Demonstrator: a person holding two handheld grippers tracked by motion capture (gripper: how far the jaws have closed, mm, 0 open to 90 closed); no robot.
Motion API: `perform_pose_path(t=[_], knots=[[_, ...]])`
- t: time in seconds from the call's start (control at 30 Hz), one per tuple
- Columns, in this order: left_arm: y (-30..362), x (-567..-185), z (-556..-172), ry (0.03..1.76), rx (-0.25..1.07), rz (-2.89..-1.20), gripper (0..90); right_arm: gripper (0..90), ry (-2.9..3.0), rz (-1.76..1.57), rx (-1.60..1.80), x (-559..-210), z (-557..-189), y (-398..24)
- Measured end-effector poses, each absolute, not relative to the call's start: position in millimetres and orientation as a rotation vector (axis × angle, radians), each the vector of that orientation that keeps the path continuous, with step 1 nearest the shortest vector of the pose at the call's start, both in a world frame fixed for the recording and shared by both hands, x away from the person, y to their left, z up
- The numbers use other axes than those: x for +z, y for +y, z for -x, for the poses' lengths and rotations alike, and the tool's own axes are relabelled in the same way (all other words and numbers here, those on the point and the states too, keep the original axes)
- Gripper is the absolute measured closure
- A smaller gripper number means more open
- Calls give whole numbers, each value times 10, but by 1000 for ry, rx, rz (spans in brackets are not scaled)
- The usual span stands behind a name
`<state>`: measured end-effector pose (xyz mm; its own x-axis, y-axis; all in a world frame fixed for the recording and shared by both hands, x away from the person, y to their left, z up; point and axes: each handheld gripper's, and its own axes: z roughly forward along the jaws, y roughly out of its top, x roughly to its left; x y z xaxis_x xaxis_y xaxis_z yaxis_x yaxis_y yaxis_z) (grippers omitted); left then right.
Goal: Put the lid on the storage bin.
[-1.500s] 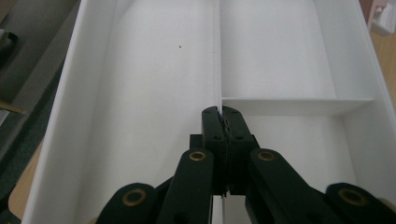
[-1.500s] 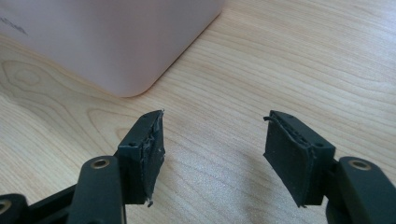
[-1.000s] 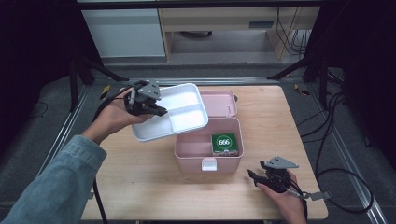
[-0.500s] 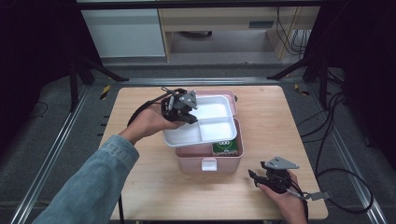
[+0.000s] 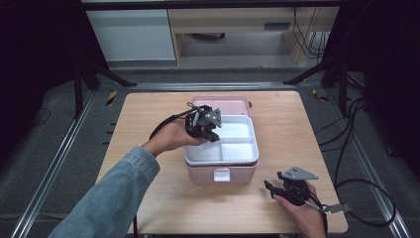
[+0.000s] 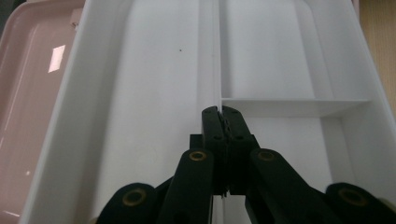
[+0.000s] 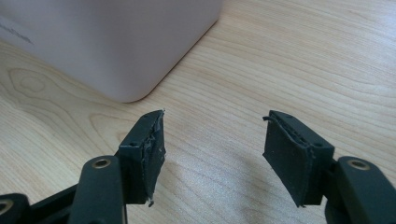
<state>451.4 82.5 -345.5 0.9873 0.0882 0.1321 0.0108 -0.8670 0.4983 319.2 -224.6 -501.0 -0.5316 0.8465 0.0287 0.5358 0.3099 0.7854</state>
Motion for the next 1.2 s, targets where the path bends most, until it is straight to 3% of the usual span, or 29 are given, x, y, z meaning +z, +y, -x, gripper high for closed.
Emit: perform_pose_path(t=[0.7, 0.87, 0.9, 0.93, 1.1, 1.2], knots=[[783, -3722, -4587, 55, 122, -2650, 874, 373, 2186, -1252, 1084, -5007, -3187, -2270], [833, -3719, -4575, 117, 168, -2615, 687, 342, 2154, -1282, 1092, -4956, -3178, -2254], [861, -3702, -4568, 150, 183, -2595, 687, 342, 2139, -1299, 1104, -4929, -3183, -2249], [873, -3694, -4565, 165, 192, -2585, 619, 346, 2133, -1305, 1109, -4886, -3191, -2238], [1002, -3577, -4526, 325, 281, -2483, 385, 429, 2115, -1282, 1096, -4652, -3285, -2201], [1076, -3501, -4523, 419, 327, -2436, 299, 481, 2113, -1264, 1093, -4461, -3419, -2191]])
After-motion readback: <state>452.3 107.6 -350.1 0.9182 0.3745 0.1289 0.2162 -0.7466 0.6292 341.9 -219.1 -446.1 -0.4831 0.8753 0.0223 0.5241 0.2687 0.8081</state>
